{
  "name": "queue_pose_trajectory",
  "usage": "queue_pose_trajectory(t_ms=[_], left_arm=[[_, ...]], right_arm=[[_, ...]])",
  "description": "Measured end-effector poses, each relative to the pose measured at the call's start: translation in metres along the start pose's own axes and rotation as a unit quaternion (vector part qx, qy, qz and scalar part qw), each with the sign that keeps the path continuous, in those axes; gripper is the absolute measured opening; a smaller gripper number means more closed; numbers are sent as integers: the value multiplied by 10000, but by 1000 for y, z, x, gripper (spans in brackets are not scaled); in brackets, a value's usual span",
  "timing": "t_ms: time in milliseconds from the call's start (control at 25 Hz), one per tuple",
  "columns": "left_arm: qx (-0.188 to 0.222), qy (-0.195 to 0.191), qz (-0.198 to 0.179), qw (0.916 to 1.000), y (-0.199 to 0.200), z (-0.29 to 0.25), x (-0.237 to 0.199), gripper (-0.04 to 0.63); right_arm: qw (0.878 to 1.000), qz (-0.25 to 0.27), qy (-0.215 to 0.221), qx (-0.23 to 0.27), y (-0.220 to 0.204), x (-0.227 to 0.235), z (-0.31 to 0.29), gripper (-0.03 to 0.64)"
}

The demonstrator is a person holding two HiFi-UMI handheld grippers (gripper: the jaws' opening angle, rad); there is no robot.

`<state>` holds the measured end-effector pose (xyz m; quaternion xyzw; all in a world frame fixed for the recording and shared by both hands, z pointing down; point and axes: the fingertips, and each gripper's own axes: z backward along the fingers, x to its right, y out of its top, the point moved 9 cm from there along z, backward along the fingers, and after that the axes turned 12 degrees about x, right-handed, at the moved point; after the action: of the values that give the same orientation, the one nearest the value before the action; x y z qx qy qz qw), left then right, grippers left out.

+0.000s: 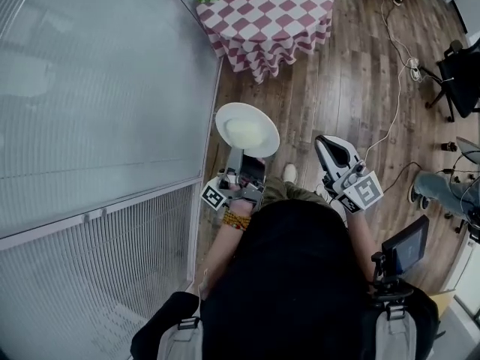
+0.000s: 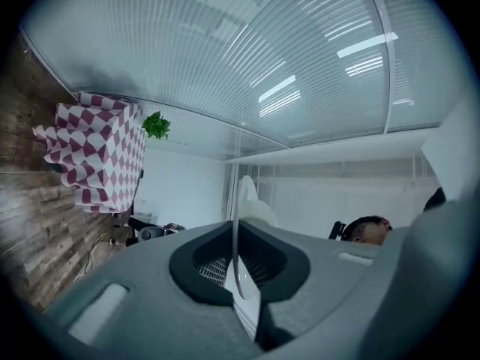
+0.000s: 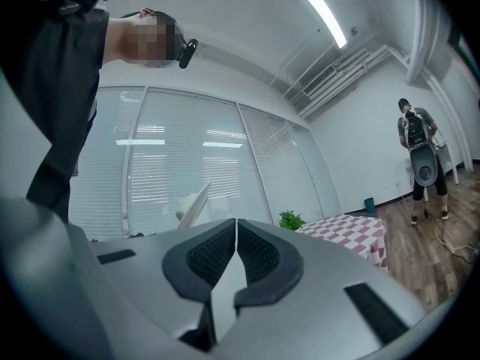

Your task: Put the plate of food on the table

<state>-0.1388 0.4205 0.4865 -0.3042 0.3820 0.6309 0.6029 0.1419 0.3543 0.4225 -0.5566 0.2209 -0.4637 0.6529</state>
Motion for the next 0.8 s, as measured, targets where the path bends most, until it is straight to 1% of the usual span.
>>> queue_pose_trajectory(t_ms=[120,240,320,480,640,800], left_arm=[[-92,-27,-4,10000,-2,-19,-6,16],[-106,40,81,9999,2,-46,-30,17],[-121,71,154,9998,3,-63,-49,16],[-282,145,331,9989,2,-108,-94,16],[-580,297,501,9966,0,-169,-141,17],[-910,318,592,9936,-7,-241,-180,17]], right_arm=[[10000,-61,64,19,2,8,-13,12],[9999,-82,67,-47,-2,25,-26,12],[9999,-68,-20,-95,-5,40,-30,12],[9992,-33,-405,-8,-10,85,-39,12],[9964,109,-838,47,-6,134,-62,12],[9931,165,-1145,168,5,182,-87,12]])
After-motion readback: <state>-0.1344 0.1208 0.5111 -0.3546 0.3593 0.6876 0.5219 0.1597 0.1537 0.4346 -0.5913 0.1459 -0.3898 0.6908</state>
